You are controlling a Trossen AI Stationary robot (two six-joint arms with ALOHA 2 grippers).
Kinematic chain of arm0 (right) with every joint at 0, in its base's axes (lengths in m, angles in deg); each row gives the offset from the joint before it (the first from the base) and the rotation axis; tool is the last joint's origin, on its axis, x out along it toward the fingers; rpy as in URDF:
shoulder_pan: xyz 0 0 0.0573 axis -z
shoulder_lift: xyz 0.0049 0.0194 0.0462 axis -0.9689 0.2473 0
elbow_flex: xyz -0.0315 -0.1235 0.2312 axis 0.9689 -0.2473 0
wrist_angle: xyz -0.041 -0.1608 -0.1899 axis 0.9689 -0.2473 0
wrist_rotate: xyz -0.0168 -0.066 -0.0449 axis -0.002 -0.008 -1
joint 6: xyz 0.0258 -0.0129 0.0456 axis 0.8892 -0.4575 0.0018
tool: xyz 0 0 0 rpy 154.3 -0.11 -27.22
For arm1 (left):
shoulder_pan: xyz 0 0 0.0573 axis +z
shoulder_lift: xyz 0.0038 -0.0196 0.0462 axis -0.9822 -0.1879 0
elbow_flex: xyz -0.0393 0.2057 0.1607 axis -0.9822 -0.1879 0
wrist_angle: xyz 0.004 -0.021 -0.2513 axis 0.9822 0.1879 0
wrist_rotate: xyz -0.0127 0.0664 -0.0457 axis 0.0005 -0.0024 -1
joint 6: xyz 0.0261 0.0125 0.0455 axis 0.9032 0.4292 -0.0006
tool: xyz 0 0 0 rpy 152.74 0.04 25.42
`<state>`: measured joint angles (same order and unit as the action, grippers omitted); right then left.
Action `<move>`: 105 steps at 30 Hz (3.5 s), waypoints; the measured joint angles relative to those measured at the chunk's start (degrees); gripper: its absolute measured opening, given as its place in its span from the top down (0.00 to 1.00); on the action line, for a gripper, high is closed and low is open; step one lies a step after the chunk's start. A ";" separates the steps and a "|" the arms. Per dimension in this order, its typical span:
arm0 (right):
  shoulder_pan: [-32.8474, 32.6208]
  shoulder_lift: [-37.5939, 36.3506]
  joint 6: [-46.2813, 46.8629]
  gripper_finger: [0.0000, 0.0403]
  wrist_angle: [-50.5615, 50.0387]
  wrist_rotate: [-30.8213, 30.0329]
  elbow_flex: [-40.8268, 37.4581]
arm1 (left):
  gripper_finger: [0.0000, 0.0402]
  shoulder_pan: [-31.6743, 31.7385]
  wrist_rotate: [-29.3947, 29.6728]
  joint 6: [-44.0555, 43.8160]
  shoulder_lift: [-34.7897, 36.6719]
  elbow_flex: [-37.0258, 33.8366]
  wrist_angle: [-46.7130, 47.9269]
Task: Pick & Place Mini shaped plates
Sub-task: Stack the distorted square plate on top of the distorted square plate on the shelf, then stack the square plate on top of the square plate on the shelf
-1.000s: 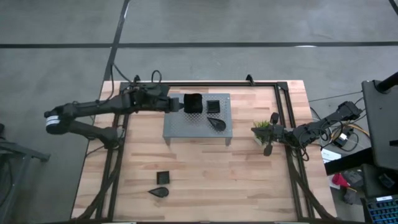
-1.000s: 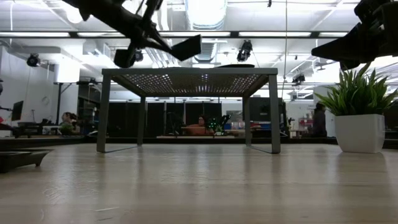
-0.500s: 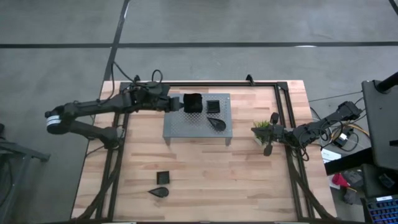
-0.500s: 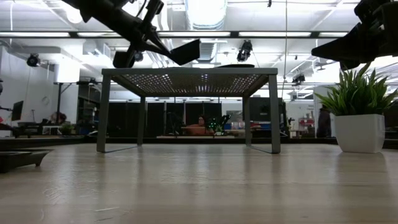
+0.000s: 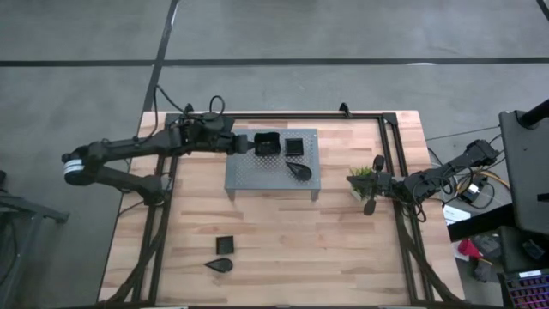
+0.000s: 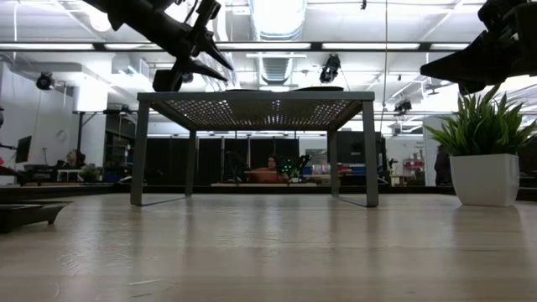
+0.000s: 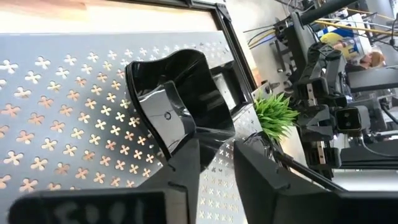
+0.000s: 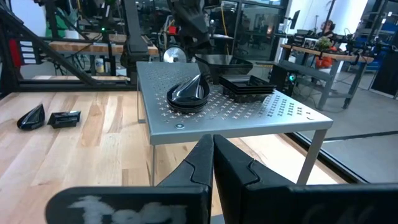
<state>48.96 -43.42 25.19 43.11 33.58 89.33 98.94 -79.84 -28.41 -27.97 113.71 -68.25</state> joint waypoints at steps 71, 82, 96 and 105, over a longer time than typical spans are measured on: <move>-0.02 0.00 -0.01 0.98 0.01 -0.01 0.00 | 0.74 -45.67 -1.02 1.58 6.21 -24.41 8.34; -0.02 0.00 -0.01 0.98 -0.01 -0.01 0.00 | 0.74 -46.20 0.04 2.10 6.21 -29.35 -1.29; 0.00 -0.01 -0.01 0.98 -0.01 0.00 0.00 | 0.74 -47.92 3.11 1.40 2.98 -29.88 -7.84; 0.00 0.00 -0.01 0.98 -0.01 -0.01 0.00 | 0.74 -48.96 3.65 3.15 0.06 -29.94 -8.17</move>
<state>48.96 -43.42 25.18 43.10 33.57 89.33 49.98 -76.19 -25.26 -27.91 83.77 -76.41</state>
